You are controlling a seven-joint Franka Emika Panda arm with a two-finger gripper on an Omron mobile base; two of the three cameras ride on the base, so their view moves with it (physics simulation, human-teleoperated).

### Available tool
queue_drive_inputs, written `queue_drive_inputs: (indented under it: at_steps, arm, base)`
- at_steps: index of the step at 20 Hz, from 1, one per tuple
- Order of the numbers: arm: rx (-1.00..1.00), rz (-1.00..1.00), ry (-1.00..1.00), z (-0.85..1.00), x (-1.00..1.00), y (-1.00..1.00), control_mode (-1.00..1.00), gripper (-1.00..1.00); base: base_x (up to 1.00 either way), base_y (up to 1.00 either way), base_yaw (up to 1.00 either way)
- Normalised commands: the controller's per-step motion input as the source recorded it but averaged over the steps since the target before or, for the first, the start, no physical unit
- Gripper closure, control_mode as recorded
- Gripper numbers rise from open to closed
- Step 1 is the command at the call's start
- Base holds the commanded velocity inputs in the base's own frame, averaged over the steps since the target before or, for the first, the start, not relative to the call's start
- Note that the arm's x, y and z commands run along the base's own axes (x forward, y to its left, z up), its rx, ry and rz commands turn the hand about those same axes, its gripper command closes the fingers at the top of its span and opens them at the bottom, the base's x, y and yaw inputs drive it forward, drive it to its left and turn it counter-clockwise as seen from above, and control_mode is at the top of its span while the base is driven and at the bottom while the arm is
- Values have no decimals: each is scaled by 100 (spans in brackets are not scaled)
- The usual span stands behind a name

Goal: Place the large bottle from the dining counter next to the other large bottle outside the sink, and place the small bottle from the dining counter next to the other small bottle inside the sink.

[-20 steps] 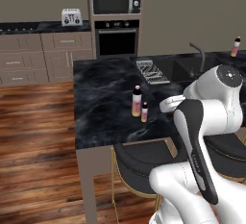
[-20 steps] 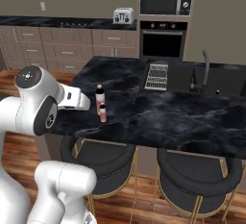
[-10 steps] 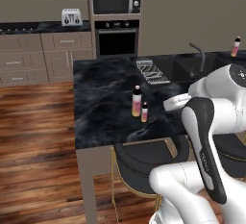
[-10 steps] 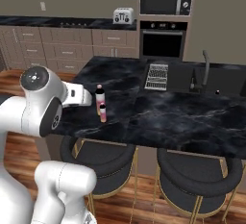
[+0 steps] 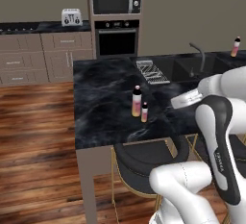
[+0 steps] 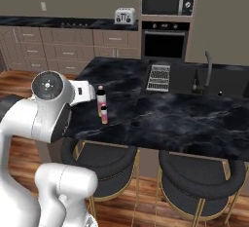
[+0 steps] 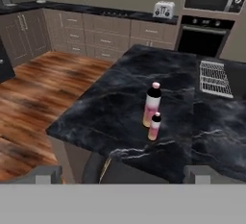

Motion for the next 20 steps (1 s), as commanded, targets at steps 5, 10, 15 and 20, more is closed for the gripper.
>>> queue_drive_inputs:
  at_steps: [5, 10, 15, 20]
  arm:
    - [0, 13, -13, 6, 7, 0, -100, -100]
    - [0, 17, -7, 0, 19, 0, -100, -100]
    - [0, 25, -2, 0, 23, -2, -100, -100]
    - [0, 32, -3, 0, 20, -7, -100, -100]
  base:
    - [0, 0, 0]
    - [0, 0, 0]
    - [0, 0, 0]
    - [0, 0, 0]
